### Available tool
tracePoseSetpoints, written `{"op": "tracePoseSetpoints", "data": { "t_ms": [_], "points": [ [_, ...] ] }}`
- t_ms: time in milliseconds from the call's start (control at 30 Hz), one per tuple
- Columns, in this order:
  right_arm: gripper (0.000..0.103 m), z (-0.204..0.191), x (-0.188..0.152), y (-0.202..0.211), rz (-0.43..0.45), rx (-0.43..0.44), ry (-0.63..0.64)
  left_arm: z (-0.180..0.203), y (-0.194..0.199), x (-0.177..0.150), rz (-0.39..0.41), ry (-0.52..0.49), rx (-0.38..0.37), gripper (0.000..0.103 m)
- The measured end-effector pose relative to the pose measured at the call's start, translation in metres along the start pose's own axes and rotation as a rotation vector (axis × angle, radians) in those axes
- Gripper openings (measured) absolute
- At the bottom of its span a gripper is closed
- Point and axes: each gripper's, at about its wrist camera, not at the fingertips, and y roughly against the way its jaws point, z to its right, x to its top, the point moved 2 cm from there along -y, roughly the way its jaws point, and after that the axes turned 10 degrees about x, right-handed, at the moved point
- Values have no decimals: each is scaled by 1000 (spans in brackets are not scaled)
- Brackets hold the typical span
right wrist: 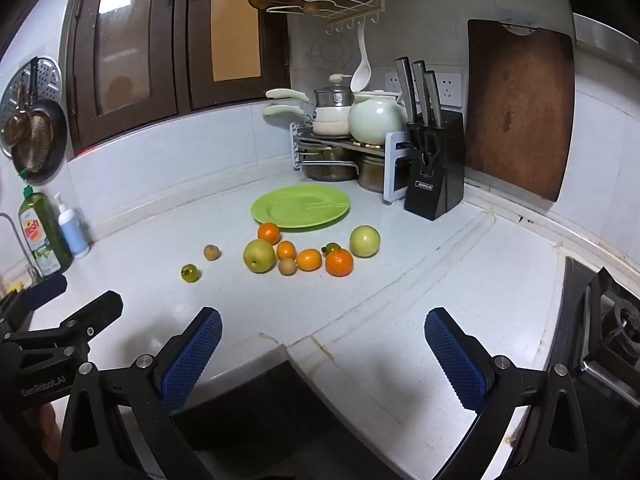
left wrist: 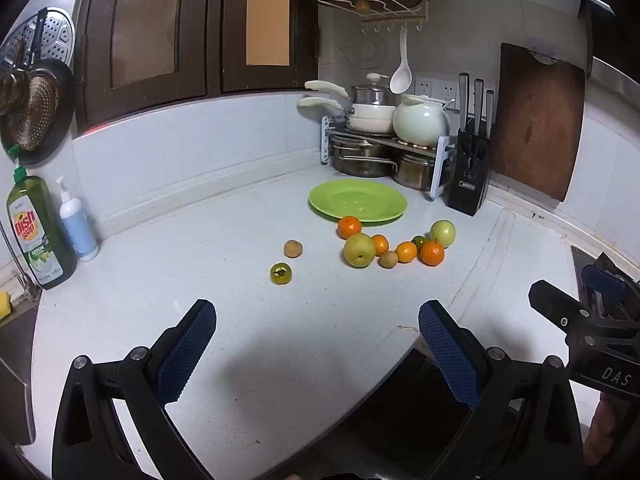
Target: Organize fruits
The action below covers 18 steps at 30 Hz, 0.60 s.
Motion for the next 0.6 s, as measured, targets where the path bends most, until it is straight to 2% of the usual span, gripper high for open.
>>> {"op": "tracePoseSetpoints", "data": {
  "t_ms": [233, 600],
  "points": [
    [102, 1, -1, 6, -3, -2, 15, -4, 1, -1, -7, 12, 9, 103],
    [102, -2, 0, 1, -16, -8, 12, 0, 7, 10, 31, -3, 25, 103]
  ]
}}
